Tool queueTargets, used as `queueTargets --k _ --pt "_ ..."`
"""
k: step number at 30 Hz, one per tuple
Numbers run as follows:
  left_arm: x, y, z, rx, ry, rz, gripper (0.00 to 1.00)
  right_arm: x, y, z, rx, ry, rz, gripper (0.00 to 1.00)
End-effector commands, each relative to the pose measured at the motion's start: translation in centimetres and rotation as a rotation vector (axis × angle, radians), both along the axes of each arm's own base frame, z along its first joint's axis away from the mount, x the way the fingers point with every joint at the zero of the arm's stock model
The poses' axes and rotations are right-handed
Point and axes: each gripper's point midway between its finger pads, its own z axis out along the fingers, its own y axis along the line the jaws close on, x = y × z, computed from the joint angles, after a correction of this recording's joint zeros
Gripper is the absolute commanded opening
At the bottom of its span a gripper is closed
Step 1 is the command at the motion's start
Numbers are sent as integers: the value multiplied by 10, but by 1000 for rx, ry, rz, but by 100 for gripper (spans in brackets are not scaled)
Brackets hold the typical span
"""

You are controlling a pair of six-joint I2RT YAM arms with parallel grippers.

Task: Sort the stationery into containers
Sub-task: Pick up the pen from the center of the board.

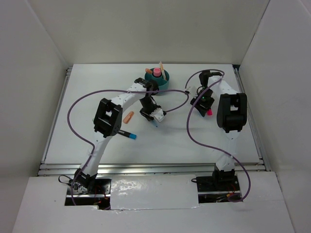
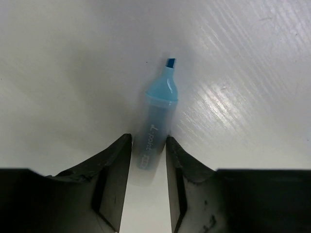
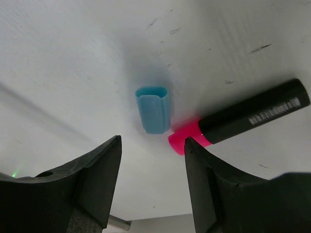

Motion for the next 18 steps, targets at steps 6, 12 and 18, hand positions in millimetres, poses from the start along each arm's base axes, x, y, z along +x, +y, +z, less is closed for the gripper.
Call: queueTargets --k 6,12,18 --pt "5 20 -30 55 18 68 41 -6 7 -9 -11 43 75 59" --pt "-1 22 -26 60 66 152 41 -5 14 -23 -18 62 92 53" --pt "-13 22 -23 46 121 231 45 -11 15 -35 -34 63 103 39"
